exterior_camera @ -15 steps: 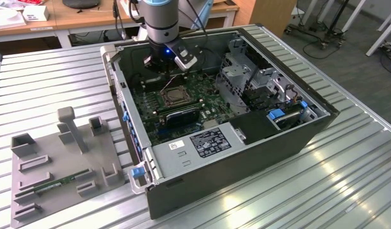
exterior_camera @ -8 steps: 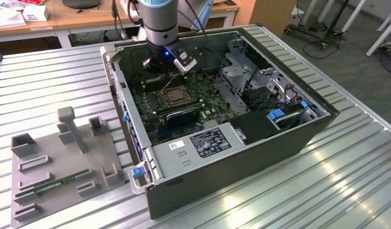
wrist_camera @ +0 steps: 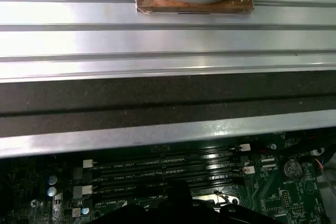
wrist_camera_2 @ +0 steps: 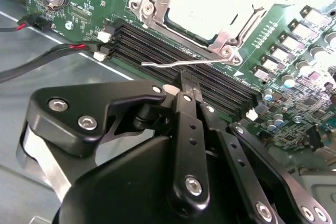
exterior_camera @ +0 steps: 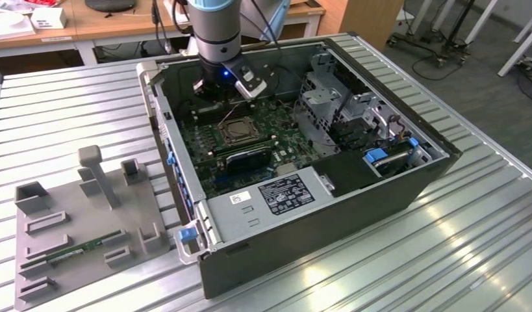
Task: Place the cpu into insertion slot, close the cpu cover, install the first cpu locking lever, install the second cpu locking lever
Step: 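Install the first cpu locking lever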
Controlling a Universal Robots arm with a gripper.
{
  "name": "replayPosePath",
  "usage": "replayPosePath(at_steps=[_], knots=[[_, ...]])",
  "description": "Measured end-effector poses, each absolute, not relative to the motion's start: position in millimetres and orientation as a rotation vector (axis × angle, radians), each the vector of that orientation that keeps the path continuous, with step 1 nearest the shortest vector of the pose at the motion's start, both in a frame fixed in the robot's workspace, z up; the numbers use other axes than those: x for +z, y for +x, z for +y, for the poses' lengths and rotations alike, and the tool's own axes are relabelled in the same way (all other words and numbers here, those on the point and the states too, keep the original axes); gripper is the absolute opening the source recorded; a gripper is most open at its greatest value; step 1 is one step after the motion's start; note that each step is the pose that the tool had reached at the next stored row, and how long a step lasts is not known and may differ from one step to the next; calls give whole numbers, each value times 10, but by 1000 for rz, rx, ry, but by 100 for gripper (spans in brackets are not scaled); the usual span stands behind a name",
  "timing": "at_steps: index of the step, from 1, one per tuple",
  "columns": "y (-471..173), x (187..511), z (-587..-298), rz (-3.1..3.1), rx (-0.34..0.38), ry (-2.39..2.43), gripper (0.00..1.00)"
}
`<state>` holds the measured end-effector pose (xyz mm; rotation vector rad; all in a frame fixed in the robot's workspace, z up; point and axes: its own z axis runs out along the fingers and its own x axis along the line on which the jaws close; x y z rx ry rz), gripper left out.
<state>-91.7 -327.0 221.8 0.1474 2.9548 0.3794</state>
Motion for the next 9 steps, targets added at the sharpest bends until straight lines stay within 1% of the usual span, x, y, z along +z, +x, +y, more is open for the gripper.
replayPosePath(at_steps=[9], knots=[[-865,2218,-3281,2955,380,147,11]])
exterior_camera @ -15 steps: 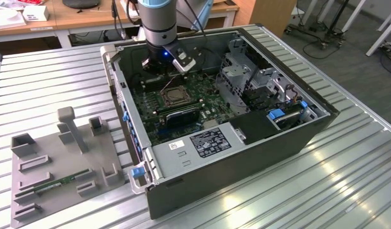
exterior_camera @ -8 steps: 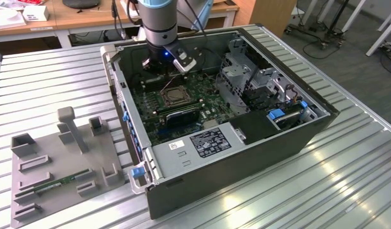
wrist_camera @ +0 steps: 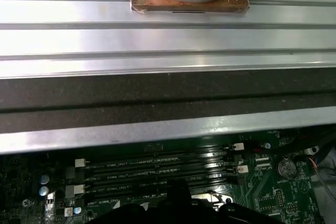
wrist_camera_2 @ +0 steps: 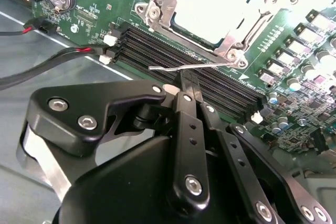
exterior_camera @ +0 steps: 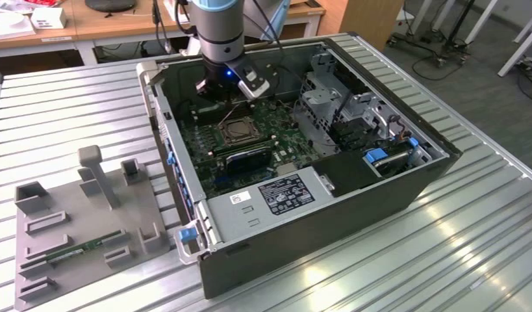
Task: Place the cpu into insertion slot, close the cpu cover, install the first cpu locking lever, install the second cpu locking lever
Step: 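Install the first cpu locking lever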
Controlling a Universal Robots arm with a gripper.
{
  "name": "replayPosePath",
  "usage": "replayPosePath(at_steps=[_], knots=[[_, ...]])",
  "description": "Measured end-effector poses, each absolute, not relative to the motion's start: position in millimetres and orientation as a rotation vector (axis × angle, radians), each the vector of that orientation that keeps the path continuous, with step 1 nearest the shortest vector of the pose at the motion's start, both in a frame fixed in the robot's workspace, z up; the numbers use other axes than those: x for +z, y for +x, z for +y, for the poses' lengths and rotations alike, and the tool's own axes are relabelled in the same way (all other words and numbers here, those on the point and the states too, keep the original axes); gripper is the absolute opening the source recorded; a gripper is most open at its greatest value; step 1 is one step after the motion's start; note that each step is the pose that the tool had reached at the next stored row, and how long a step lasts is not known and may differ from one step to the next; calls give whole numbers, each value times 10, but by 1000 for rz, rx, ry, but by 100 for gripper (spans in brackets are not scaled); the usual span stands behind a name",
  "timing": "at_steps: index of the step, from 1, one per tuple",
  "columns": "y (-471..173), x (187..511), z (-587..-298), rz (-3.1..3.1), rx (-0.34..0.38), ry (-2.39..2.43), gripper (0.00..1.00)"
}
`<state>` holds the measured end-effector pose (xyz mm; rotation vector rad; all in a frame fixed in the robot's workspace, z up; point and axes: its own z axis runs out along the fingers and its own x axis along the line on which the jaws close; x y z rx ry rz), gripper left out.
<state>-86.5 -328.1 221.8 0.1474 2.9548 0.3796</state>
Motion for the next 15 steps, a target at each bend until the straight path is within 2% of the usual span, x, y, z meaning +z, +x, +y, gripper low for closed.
replayPosePath(at_steps=[15], knots=[[-832,2202,-3319,2955,382,148,11]])
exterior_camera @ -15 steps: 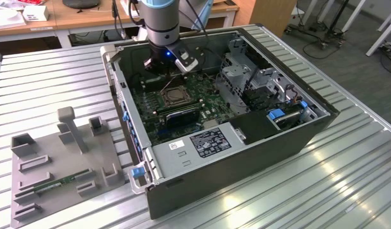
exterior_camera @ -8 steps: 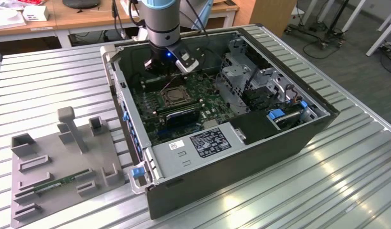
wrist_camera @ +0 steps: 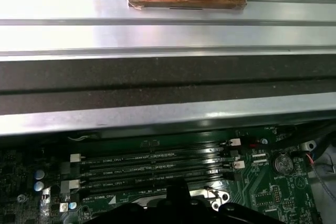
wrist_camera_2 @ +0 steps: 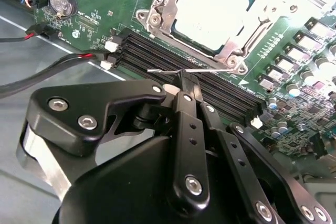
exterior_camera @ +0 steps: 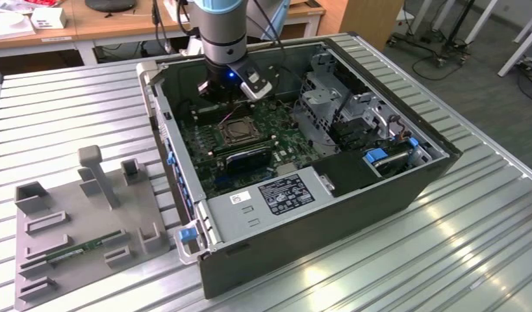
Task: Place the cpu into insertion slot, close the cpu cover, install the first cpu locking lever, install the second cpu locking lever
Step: 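Install the first cpu locking lever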
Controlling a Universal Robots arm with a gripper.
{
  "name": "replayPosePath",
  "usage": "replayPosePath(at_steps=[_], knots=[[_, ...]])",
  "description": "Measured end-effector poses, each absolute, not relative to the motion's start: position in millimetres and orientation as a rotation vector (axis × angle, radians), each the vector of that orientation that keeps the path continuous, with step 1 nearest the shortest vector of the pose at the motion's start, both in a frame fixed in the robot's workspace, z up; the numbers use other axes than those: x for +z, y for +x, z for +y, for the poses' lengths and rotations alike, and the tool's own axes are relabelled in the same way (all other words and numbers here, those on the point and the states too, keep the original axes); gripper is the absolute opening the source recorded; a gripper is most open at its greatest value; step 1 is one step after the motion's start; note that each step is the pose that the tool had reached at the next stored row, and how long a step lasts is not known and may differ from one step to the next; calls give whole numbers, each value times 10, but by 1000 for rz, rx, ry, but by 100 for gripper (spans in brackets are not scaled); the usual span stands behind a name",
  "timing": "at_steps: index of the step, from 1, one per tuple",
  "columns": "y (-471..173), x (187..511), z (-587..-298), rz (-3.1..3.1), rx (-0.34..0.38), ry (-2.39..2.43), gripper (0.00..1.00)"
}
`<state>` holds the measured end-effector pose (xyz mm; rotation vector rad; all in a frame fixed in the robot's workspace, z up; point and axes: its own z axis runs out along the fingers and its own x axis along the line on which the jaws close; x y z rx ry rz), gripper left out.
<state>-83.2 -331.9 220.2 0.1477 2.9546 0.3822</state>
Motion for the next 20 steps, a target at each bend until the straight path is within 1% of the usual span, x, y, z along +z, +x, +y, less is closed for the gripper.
replayPosePath(at_steps=[7,20], knots=[[-824,2195,-3319,2954,385,148,11],[-779,2076,-3319,2954,384,148,11]])
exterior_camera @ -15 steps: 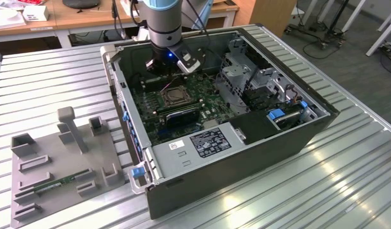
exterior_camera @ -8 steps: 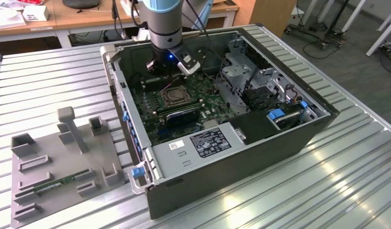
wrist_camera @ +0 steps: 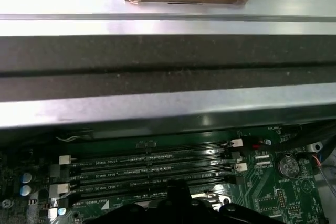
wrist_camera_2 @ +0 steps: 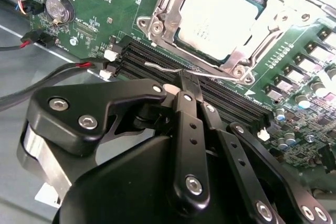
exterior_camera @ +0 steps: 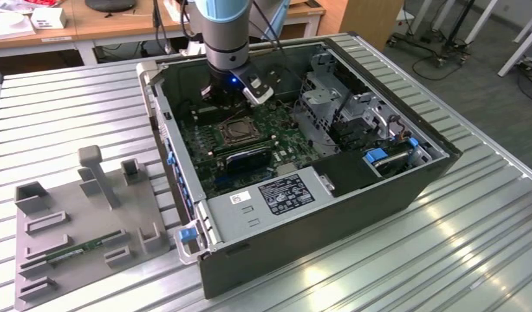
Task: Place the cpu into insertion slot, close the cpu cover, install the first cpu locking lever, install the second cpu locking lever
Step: 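Install the first cpu locking lever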
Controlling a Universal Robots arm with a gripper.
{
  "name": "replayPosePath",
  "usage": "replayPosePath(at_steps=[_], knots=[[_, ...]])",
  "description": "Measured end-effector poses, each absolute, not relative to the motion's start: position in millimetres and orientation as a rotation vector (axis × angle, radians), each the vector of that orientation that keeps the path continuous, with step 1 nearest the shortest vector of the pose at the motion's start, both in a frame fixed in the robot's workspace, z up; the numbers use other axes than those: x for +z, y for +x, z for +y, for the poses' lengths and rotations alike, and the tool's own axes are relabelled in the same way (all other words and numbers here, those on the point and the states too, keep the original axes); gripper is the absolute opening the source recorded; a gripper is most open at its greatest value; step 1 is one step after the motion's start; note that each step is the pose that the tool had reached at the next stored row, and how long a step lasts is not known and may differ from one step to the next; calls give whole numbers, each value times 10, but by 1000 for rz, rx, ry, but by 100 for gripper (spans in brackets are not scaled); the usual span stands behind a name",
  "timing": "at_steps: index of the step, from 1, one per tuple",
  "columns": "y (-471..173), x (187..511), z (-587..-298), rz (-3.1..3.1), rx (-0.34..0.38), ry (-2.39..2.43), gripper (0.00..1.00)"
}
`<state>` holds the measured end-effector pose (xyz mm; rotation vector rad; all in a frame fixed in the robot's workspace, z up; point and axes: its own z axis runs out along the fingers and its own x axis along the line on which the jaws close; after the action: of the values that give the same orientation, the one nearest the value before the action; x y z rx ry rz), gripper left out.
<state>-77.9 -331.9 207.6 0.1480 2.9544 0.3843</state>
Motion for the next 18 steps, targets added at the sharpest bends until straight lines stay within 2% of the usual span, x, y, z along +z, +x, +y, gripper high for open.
replayPosePath(at_steps=[18], knots=[[-720,1976,-3319,2955,378,147,11]])
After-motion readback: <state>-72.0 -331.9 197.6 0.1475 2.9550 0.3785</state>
